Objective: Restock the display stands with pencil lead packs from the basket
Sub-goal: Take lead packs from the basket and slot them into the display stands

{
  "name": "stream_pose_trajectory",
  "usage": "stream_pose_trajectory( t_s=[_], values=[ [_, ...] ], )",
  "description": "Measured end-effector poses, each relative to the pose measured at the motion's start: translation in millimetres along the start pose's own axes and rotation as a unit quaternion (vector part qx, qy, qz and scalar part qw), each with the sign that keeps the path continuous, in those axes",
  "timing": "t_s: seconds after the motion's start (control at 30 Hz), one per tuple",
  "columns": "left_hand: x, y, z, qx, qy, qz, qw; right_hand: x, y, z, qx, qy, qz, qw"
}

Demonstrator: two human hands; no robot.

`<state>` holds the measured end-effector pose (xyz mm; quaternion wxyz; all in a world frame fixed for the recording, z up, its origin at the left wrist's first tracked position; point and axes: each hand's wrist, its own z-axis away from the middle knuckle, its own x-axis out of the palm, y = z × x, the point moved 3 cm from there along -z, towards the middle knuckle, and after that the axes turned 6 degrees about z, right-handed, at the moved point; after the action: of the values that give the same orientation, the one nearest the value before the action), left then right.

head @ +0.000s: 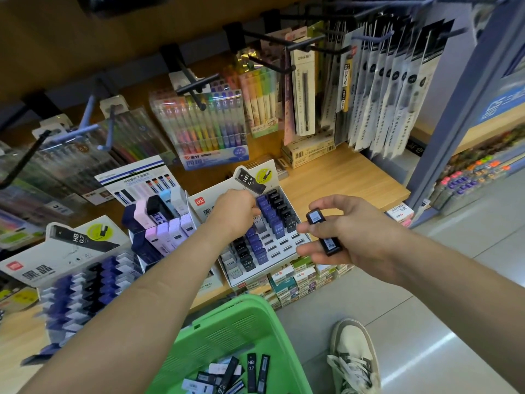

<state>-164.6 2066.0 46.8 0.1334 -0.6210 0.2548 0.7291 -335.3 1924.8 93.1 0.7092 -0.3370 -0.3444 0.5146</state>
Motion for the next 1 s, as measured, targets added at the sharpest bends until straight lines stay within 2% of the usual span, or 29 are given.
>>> stream_pose_trajectory(
  t_s=[0.2,0.37,0.43,0.47,0.5,0.57,0.6,0.63,0.67,0.7,0.77,0.83,0.9,1.0],
  values=[
    [11,-4,4,-0.035,0.053,0.08,0.995,-1,-3,4,-0.02,0.006,0.002,1.0],
    [11,4,10,-0.059,0.051,0.101,0.992,-2,-5,5,-0.041,0.029,0.026,0.998],
    [2,12,22,-0.057,0.076,0.138,0.986,-3,-6,5,-0.048,0.045,0.041,0.997],
    [-3,17,32,-0.06,0.087,0.211,0.972,-2,-6,4,-0.05,0.05,0.042,0.997],
    [-7,23,45,-0.068,0.084,0.32,0.941,-1,-6,4,-0.049,0.05,0.038,0.997],
    [-13,40,75,-0.072,0.036,0.538,0.839,3,-5,3,-0.048,0.045,0.015,0.998],
    [-16,48,90,-0.063,0.015,0.598,0.799,5,-5,3,-0.049,0.047,0.006,0.998],
    [-18,53,104,-0.05,0.006,0.622,0.782,6,-5,2,-0.05,0.053,0.0,0.997],
    [-19,58,116,-0.039,0.009,0.629,0.777,7,-5,2,-0.052,0.062,-0.005,0.997],
    [-19,60,125,-0.033,0.024,0.614,0.788,8,-6,2,-0.052,0.072,-0.006,0.996],
    [-17,62,136,-0.049,0.075,0.535,0.84,10,-5,2,-0.055,0.085,0.009,0.995],
    [-15,63,142,-0.068,0.105,0.49,0.863,11,-5,3,-0.061,0.073,0.031,0.995],
    [-13,62,144,-0.072,0.105,0.502,0.855,14,-3,4,-0.065,0.038,0.056,0.996],
    [-14,61,142,-0.075,0.085,0.578,0.808,19,2,4,-0.06,-0.007,0.106,0.993]
  ],
)
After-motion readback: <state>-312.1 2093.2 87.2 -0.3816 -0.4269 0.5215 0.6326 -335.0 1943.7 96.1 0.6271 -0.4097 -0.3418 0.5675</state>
